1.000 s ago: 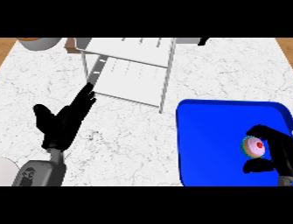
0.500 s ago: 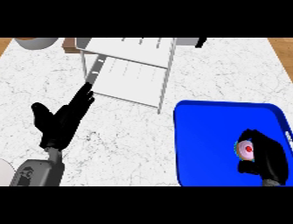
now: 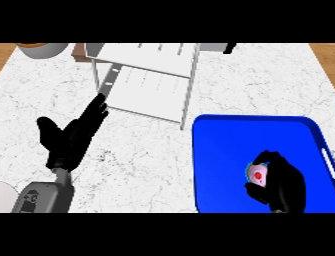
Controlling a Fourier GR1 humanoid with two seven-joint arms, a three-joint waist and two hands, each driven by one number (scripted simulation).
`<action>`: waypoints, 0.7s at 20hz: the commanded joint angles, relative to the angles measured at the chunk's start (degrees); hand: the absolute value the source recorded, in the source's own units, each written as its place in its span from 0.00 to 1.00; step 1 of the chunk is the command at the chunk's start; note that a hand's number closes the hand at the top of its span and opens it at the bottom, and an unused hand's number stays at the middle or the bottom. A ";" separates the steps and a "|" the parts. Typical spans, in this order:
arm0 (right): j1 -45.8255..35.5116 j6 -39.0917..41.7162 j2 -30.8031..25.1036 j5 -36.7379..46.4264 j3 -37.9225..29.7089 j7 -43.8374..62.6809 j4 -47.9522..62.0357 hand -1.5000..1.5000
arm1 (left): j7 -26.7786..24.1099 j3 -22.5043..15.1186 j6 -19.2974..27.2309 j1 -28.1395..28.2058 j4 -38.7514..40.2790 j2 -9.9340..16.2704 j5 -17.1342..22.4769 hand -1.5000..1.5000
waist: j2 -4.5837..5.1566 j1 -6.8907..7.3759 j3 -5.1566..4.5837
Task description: Pick the cupcake from the tray and place it in the tiered basket
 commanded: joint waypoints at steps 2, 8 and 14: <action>-1.16 -4.20 4.12 -1.96 13.68 16.73 -10.92 1.00 | -0.22 -1.10 0.63 0.80 0.48 -1.16 -0.78 0.50 | 0.34 0.13 1.90; -10.16 -0.04 4.24 12.39 26.55 35.43 -25.82 1.00 | 1.51 0.59 -0.69 -0.47 -0.54 0.57 0.90 0.50 | 0.12 0.27 1.71; -23.04 12.14 4.25 20.70 33.58 47.27 -31.45 1.00 | -0.54 0.03 -1.32 -0.43 1.22 -0.04 0.35 0.50 | 0.79 0.78 1.79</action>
